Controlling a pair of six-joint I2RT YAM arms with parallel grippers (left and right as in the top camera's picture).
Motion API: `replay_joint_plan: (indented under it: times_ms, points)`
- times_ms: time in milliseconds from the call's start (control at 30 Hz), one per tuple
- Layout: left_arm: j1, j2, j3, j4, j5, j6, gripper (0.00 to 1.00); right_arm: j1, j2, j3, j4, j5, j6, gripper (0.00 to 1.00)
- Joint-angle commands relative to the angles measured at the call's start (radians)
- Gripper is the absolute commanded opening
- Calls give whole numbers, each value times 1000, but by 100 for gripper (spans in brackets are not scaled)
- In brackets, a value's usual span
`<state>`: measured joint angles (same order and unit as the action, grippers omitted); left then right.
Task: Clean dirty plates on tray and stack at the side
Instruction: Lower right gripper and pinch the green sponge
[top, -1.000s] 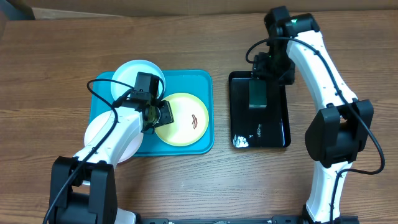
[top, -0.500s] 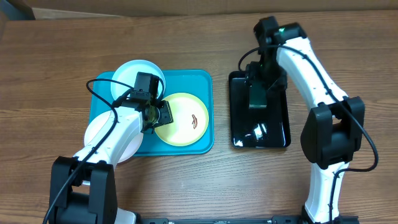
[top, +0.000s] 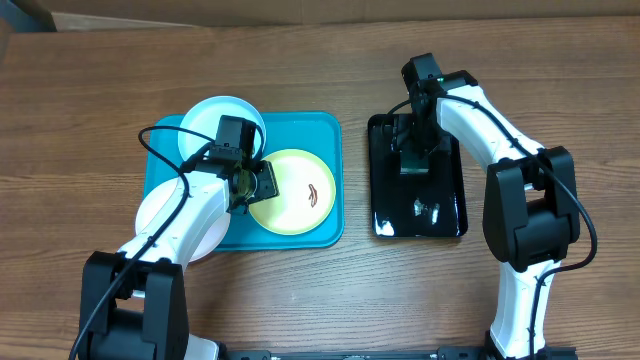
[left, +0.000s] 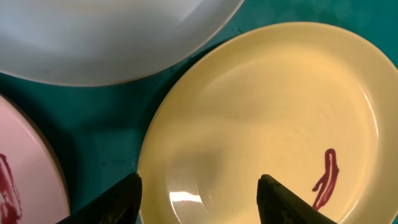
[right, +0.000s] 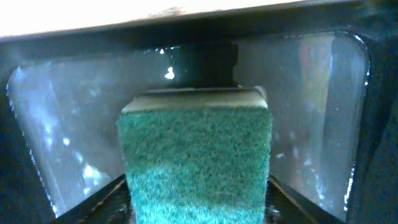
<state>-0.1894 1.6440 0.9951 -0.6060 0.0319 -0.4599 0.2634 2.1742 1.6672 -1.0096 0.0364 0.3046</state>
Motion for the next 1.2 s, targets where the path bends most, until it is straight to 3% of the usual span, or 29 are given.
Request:
replay_joint_plan:
  times_ms: [0,100,300,400,467,867,900,1167]
  points:
    - [-1,11,23,2,-13,18,61,-1,-27,-22,14,14,2,56]
    - [-1,11,23,2,-13,18,61,-1,-27,-23,9,14,2,43]
    - [-1,11,23,9,-13,18,62,-1,-27,-23,-10,14,2,42]
    - [-1,11,23,16,-13,18,63,-1,-27,-23,-9,14,2,8]
    - [-1,11,23,16,-13,18,63,-1,-27,-23,-9,14,2,4]
    - [-2,12,21,13,-13,18,68,-1,-27,-23,-10,14,2,4]
    - [-2,18,21,13,-13,6,64,-1,-27,-23,-10,14,2,5]
    - [-1,85,21,43,-50,-12,60,-1,-27,-23,-10,14,2,5]
